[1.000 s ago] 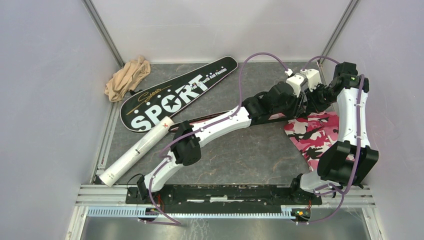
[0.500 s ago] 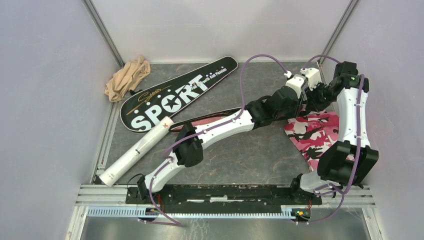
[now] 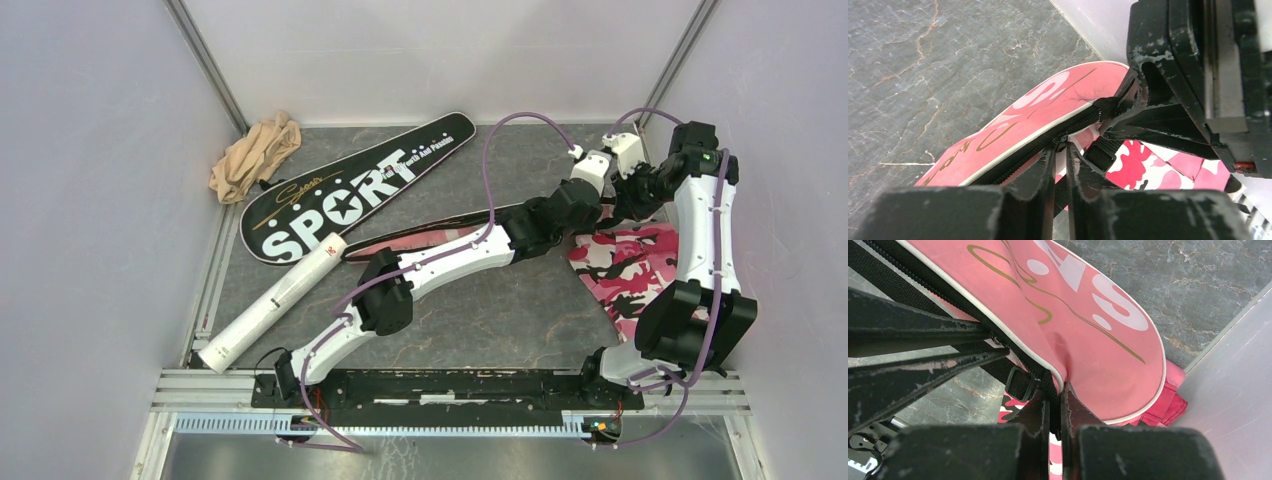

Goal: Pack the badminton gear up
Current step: Zip the racket bag at the center of the board.

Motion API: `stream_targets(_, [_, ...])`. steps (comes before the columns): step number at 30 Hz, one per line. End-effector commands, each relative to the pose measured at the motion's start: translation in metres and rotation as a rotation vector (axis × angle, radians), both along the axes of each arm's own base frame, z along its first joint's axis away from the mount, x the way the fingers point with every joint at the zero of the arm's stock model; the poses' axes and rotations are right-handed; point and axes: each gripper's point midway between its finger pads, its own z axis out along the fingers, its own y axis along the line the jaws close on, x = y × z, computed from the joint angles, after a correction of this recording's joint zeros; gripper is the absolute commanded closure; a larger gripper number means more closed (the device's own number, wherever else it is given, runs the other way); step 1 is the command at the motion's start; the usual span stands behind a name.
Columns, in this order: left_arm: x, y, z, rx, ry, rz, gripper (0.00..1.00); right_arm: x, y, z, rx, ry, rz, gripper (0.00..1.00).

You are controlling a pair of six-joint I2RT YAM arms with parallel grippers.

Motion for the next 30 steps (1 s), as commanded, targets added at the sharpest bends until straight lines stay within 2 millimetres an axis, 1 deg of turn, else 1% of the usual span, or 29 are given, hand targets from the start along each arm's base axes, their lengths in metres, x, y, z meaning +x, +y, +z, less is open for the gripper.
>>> stream_targets(1, [0.030, 0.010, 0.004, 0.003, -0.064, 0.086, 0.86, -0.018, 0.033, 0.005, 0.167, 0.058, 0.015, 1.00])
stream_targets(3, [0.029, 0.012, 0.006, 0.006, -0.063, 0.081, 0.95, -0.017, 0.032, 0.005, 0.165, 0.057, 0.016, 1.00])
stream_targets(4, [0.028, 0.012, 0.008, 0.007, -0.062, 0.072, 0.98, -0.017, 0.031, 0.006, 0.163, 0.055, 0.015, 1.00])
stream_targets(10, [0.013, 0.010, 0.027, -0.016, -0.029, -0.032, 0.98, -0.016, 0.027, 0.004, 0.141, 0.059, 0.015, 1.00])
stream_targets(14, [0.006, 0.011, 0.035, -0.031, -0.001, -0.084, 0.98, -0.015, 0.025, 0.003, 0.136, 0.060, 0.013, 1.00])
stream_targets(21, [0.007, 0.025, 0.033, -0.004, 0.035, -0.085, 0.98, -0.012, 0.017, 0.007, 0.113, 0.046, 0.003, 1.00])
stream_targets(30, [0.005, 0.044, 0.027, 0.038, 0.067, -0.077, 0.98, -0.010, 0.009, 0.005, 0.105, 0.050, -0.013, 1.00])
